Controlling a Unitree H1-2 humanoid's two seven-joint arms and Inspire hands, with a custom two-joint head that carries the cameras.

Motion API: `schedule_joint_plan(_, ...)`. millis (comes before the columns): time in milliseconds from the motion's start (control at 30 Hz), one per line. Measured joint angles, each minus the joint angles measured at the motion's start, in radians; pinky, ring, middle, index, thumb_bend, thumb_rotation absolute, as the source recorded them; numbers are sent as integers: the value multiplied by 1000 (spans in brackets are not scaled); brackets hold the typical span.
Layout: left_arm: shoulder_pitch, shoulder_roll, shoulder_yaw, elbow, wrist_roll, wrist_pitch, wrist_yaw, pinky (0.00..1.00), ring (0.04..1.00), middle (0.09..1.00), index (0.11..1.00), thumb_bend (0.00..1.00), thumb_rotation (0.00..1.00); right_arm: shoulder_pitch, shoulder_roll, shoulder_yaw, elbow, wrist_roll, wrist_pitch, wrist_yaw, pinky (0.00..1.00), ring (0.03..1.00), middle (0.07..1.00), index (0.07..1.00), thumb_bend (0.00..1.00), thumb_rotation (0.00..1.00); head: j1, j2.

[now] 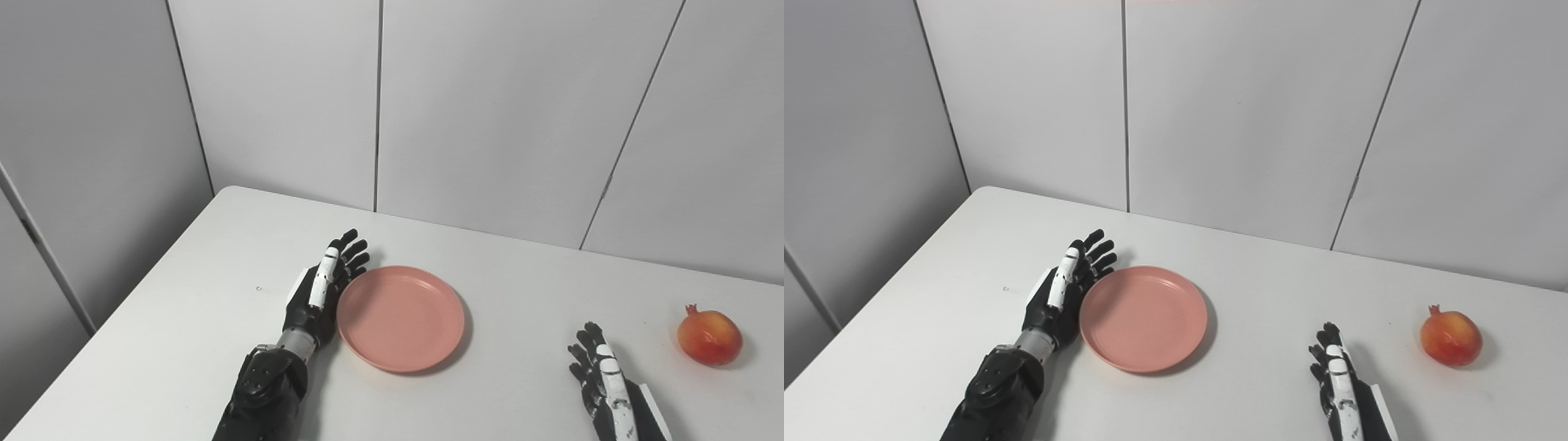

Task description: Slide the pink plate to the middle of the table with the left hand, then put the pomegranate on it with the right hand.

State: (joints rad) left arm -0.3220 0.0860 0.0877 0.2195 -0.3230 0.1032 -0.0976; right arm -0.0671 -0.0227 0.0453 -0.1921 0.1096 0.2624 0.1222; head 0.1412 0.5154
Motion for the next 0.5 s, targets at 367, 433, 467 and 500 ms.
schedule_joint_plan(367, 0, -37, -54, -38, 45, 61, 2, 905, 907, 911, 897, 400, 1000, -1, 12, 7, 0, -12, 0, -7, 991, 976, 984, 987, 271, 1000, -35, 15)
schedule_joint_plan(433, 1, -43, -65, -44, 50, 68, 2, 903, 906, 909, 895, 399, 1000, -1, 15, 9, 0, -14, 0, -8, 988, 974, 982, 986, 269, 1000, -40, 17)
schedule_joint_plan(467, 1, -49, -69, -46, 52, 73, 2, 912, 914, 917, 903, 394, 1000, -1, 17, 9, 0, -14, 0, -9, 988, 972, 982, 986, 261, 1000, -40, 17)
schedule_joint_plan(500, 1, -55, -73, -50, 58, 78, 2, 913, 916, 919, 904, 393, 1000, -1, 19, 9, 0, -16, 0, -11, 989, 972, 981, 985, 258, 1000, -52, 23)
